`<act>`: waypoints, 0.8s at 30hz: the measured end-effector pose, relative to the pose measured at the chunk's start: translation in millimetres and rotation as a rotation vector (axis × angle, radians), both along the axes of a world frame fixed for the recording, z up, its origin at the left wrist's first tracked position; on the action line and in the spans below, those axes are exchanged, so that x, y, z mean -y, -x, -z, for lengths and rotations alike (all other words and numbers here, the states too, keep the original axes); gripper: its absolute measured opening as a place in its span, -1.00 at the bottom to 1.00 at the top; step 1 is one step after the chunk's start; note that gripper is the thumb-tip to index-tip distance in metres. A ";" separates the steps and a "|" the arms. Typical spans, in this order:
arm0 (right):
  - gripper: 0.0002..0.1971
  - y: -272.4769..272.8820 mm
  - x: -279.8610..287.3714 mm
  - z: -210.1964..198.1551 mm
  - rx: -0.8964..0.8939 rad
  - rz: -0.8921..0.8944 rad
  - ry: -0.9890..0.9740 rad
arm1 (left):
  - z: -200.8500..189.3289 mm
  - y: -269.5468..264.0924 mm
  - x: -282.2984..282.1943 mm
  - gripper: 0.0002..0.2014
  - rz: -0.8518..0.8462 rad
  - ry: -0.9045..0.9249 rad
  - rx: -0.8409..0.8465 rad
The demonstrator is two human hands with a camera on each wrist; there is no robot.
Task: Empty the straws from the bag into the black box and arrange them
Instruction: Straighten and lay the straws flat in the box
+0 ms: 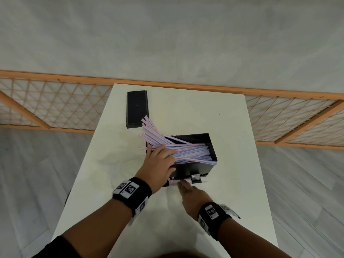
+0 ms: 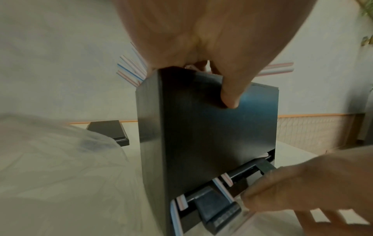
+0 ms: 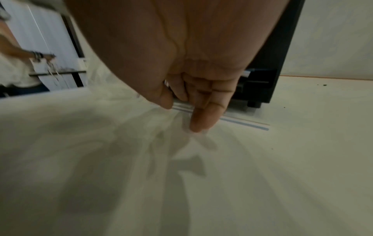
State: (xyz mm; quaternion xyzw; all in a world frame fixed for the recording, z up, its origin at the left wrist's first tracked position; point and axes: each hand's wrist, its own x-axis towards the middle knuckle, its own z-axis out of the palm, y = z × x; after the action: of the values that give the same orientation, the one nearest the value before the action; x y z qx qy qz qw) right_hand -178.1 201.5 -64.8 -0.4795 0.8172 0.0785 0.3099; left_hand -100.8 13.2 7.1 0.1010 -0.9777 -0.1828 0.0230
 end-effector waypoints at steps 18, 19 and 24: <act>-0.91 -0.6 -23.7 -112.1 0.044 -0.073 0.425 | 12.9 -24.5 -17.3 -0.90 0.048 0.154 -0.027; -0.93 4.9 -26.7 -121.7 0.002 -0.082 0.489 | 13.6 -28.5 -18.8 -0.90 0.052 0.156 -0.039; -0.92 36.3 -28.3 -144.5 -0.120 -0.065 0.579 | 10.1 -52.2 -31.4 -0.81 0.087 0.217 -0.034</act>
State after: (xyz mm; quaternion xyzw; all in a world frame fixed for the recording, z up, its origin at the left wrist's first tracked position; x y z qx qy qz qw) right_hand -214.5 229.9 79.7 -0.5682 0.8068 -0.1199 0.1087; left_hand -48.6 44.6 -3.0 0.0523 -0.9946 -0.0786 0.0426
